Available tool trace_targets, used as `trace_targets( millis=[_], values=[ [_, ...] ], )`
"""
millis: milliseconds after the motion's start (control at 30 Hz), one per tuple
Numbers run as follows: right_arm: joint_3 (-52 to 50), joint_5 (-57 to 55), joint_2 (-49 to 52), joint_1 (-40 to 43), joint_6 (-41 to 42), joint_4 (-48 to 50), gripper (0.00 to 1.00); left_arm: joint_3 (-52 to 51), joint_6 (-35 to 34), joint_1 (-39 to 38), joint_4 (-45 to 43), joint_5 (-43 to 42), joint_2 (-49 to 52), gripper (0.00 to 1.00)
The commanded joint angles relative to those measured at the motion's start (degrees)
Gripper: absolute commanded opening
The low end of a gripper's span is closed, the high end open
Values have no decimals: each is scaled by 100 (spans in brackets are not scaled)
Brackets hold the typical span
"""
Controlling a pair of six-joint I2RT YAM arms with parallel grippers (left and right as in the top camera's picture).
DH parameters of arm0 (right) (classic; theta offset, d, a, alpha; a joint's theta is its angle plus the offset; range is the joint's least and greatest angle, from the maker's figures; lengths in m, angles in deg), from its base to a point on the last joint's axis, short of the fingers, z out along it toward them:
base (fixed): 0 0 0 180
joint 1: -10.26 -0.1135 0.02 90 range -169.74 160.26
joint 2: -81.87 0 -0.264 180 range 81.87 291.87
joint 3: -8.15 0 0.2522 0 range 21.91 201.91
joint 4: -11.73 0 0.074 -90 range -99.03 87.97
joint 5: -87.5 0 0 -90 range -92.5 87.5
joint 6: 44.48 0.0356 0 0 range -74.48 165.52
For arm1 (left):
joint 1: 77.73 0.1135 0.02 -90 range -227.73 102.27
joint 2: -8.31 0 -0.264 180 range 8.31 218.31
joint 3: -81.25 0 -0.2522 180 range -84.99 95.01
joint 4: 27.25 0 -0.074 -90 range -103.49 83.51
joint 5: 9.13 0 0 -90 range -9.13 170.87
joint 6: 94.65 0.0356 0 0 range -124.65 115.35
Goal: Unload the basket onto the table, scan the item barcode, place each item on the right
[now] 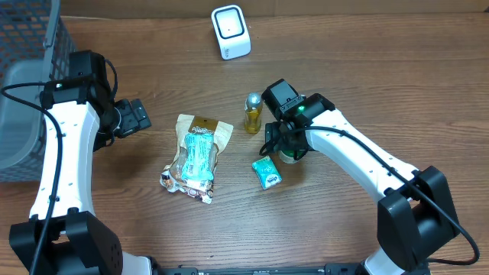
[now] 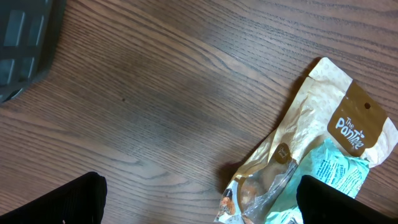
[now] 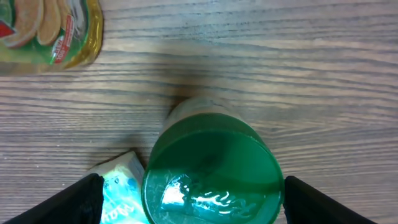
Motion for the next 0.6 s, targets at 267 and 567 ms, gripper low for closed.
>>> trace_targets(
  millis=[267, 567],
  values=[
    [-31, -17, 13, -4, 26, 87, 84, 26, 2, -2, -4, 13, -2, 100],
    [-31, -122, 39, -4, 24, 85, 84, 26, 2, -2, -4, 13, -2, 100]
  ],
)
